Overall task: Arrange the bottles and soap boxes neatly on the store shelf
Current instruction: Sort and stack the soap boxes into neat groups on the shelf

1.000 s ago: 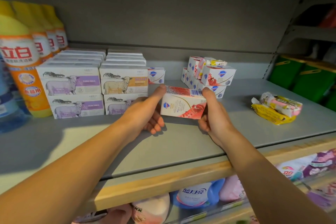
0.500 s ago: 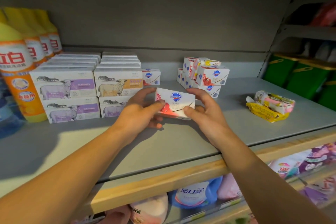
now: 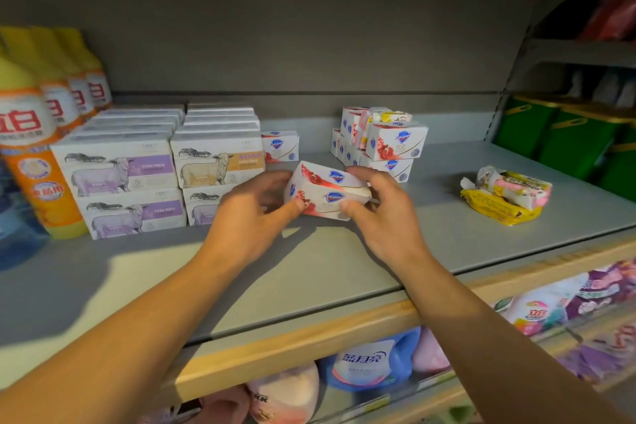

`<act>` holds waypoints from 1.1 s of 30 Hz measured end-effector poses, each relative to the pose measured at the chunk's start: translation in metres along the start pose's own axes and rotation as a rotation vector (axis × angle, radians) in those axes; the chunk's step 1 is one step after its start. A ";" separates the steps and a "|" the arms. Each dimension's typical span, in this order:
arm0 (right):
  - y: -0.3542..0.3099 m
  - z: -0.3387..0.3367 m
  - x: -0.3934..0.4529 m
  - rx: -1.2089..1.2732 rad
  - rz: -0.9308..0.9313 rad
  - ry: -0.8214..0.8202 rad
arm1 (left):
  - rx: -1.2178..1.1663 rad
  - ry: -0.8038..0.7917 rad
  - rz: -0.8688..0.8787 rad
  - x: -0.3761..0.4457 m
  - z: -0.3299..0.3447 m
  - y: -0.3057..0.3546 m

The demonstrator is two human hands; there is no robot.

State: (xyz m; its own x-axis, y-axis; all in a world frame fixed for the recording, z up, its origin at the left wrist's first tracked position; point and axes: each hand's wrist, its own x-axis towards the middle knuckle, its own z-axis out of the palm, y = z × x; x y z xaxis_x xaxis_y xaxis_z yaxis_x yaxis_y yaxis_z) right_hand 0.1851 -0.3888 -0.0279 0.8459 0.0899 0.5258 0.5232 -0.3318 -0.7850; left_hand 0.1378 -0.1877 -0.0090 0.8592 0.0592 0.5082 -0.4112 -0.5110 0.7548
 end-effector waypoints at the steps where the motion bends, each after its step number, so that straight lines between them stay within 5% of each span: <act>1: 0.002 -0.001 0.003 -0.056 0.014 0.004 | 0.090 0.023 -0.054 -0.001 -0.001 -0.001; 4: 0.006 -0.005 0.016 -0.258 0.057 -0.021 | 0.329 -0.035 -0.124 -0.004 -0.003 -0.002; 11: 0.009 0.003 0.038 -0.552 -0.147 -0.164 | 0.621 -0.436 0.155 -0.008 -0.005 -0.007; 19: 0.021 0.038 0.085 -0.791 -0.196 -0.166 | 0.584 -0.440 0.156 -0.006 -0.010 -0.016; 33: 0.047 0.112 0.165 -0.765 -0.165 -0.171 | 0.496 -0.383 0.136 0.001 -0.009 -0.028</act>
State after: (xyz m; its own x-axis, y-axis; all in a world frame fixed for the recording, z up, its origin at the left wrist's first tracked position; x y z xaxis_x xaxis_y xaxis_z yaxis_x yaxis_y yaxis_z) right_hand 0.3609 -0.2850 -0.0148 0.8001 0.3164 0.5096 0.4794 -0.8479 -0.2264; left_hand 0.1471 -0.1660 -0.0259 0.8947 -0.2979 0.3328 -0.4137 -0.8338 0.3656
